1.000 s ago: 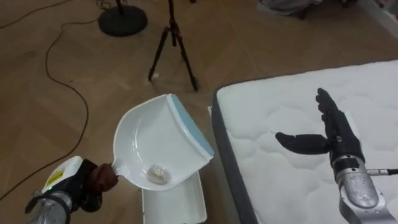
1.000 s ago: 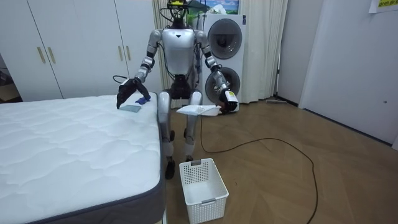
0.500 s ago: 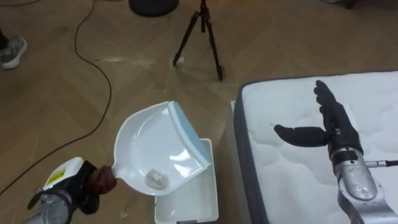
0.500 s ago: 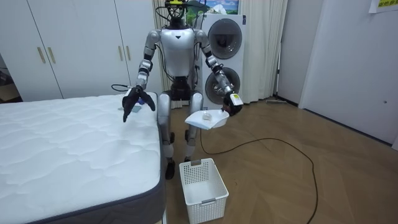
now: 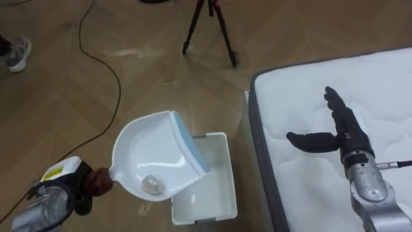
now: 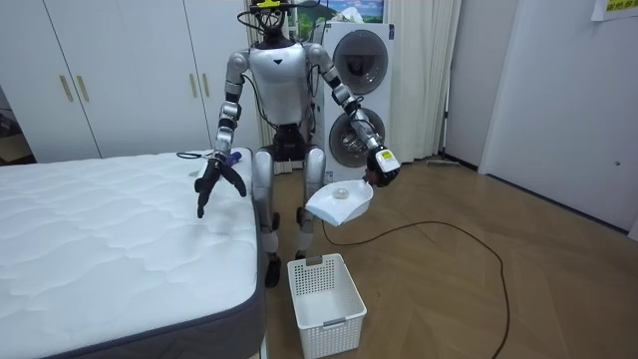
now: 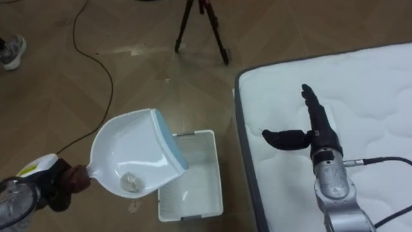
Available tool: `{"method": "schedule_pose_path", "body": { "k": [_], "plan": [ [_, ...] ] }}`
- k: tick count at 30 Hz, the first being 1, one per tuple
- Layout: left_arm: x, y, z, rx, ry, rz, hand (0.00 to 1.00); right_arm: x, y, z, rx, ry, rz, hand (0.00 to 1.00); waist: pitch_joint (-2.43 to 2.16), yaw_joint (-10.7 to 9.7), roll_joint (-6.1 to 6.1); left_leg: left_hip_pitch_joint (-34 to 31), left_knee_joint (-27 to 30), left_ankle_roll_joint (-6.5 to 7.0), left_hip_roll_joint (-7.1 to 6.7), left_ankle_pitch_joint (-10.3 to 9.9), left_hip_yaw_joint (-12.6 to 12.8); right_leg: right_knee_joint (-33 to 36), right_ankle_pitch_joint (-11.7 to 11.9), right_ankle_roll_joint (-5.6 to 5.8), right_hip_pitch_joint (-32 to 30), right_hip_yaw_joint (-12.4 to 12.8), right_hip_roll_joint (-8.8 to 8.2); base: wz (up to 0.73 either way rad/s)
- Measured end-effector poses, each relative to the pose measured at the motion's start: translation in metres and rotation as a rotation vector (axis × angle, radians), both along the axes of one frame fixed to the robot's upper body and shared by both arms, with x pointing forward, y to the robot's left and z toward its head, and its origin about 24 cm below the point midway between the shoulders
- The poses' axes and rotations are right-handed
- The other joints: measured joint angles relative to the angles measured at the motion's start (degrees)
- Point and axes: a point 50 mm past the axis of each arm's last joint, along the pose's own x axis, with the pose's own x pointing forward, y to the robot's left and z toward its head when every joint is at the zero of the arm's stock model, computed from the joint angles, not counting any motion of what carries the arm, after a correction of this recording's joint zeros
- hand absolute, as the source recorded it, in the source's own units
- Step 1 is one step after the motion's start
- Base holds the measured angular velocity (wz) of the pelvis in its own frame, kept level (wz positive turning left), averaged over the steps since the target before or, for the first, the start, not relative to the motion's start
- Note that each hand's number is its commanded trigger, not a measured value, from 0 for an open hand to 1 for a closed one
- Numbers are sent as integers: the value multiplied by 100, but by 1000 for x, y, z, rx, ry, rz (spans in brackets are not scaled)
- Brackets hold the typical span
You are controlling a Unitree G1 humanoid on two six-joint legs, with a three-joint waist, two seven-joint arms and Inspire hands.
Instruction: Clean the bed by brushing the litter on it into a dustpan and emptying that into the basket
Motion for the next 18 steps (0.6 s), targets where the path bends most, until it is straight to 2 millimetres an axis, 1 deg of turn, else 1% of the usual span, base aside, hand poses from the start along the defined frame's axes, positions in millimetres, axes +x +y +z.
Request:
{"method": "schedule_pose_path", "body": {
  "k": [3,6,9,11,13,14,16,17,18],
  "plan": [
    [5,5,4,41,1,0,100,-1,-1,-2,-4,6,-9,0,6,-8,70,-68,-12,0,-1,0,32,76,-22,-6,-115,43,-9,-3],
    [8,8,8,73,9,-19,100,-3,0,-6,-33,23,-2,0,4,-47,169,-241,38,-1,0,0,175,172,-56,-1,-294,61,-57,0],
    [8,15,13,118,26,-39,100,-6,1,-13,-35,55,5,0,9,-61,203,-397,45,-2,3,0,311,314,-78,2,-533,105,-99,-8],
    [8,19,15,144,34,-46,100,-6,1,-14,-34,57,4,0,15,-75,227,-487,86,-2,2,0,358,356,-78,2,-640,137,-105,-9],
    [9,23,19,176,36,-55,100,-6,1,-13,-34,51,6,0,34,-121,285,-550,94,-2,0,0,386,392,-77,2,-711,138,-120,-2],
    [10,24,20,182,36,-57,100,-6,1,-13,-34,49,6,0,35,-127,296,-573,93,-1,-3,0,392,415,-77,2,-750,143,-126,-4],
    [11,27,23,198,35,-60,100,-4,1,-11,-36,40,4,0,47,-139,324,-655,95,12,-21,8,427,553,-87,5,-913,153,-161,-7],
    [11,29,25,205,33,-61,100,-3,1,-10,-37,36,2,0,51,-156,335,-724,96,62,-51,40,445,650,-123,-2,-1034,175,-196,0],
    [13,29,27,214,31,-62,100,-2,1,-9,-39,32,1,0,53,-174,337,-798,96,79,-92,49,495,777,-183,7,-1159,209,-254,0]
  ]
}}
